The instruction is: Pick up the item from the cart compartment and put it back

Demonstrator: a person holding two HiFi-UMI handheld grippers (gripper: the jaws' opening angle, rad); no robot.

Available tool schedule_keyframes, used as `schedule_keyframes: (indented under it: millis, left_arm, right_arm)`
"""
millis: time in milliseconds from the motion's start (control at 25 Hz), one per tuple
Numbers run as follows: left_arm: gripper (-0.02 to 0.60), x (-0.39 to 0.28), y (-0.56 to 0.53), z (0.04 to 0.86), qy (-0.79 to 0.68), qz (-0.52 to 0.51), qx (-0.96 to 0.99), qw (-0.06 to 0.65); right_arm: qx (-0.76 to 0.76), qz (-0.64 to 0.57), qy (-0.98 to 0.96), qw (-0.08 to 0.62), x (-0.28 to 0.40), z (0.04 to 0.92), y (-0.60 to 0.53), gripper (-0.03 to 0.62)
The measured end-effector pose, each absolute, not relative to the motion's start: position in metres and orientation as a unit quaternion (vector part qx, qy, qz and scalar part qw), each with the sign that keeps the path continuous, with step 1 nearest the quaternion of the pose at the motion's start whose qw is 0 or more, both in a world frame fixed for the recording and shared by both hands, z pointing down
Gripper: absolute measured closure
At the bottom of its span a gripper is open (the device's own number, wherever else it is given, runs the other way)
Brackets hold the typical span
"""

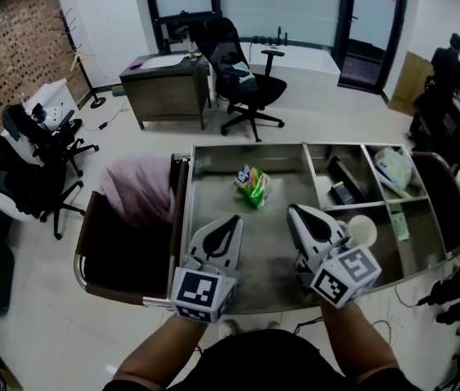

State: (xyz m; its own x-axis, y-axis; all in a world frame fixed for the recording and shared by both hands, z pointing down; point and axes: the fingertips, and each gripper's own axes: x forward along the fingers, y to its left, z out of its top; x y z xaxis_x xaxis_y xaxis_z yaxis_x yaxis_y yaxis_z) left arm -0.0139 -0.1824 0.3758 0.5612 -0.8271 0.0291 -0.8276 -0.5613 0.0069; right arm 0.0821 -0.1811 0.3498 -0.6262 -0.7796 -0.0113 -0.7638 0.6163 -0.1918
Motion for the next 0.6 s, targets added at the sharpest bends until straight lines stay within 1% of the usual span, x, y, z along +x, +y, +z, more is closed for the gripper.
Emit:
schedule_keyframes:
  millis: [600]
  left_arm:
    - [0.581, -0.011, -0.182, 0.376, -0.466, 0.014, 0.885, 0.012]
  right_arm:
    - [-0.433, -0.073, 0.897, 0.040, 0.079, 0.371, -0.167, 0.583]
